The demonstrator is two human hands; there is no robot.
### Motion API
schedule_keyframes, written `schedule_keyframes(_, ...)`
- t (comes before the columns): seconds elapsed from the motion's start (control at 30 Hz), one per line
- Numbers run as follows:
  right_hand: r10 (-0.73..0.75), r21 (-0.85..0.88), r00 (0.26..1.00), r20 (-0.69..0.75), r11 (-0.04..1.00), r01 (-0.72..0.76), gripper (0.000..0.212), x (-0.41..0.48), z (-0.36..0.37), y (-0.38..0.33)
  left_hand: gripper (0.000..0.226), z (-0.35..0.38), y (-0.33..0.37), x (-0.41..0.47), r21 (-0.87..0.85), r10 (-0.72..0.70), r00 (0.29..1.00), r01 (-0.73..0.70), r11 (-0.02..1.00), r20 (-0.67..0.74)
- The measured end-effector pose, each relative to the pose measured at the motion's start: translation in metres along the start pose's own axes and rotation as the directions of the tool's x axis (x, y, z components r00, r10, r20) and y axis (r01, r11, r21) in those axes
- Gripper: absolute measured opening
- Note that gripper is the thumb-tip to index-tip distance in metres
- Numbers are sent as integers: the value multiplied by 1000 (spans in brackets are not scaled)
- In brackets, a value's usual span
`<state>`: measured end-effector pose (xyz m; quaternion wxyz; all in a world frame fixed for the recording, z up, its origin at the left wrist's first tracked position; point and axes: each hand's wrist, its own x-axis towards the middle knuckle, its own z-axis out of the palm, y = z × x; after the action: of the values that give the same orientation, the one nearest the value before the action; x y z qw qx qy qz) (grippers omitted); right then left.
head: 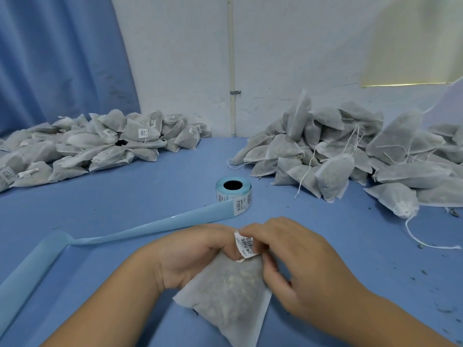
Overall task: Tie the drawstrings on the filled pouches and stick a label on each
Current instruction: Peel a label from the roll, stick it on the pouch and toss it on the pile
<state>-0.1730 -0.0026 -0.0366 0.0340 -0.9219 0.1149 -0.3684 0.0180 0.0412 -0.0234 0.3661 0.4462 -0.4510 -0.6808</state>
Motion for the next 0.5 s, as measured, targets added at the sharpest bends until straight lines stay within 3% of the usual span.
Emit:
schedule_keyframes(0.1,-27,-7,999,42,1000,28,55,0,0,1,21,1,1,-2,-65,-17,998,21,998,59)
schedule_keyframes(0.27,-9,26,994,105,1000,6,55,-1,-2,3,14,6,3,-3,-116,-40,999,40,992,5)
schedule_keyframes(0.4,51,129,987,155,989,-71,65,-2,-6,5,8,9,2,0,-55,36,987,-45,997,-160)
schedule_keyframes(0.5,189,254,979,71,946,-201,56,-3,-2,2,17,9,-2,3,27,153,955,-151,988,-255)
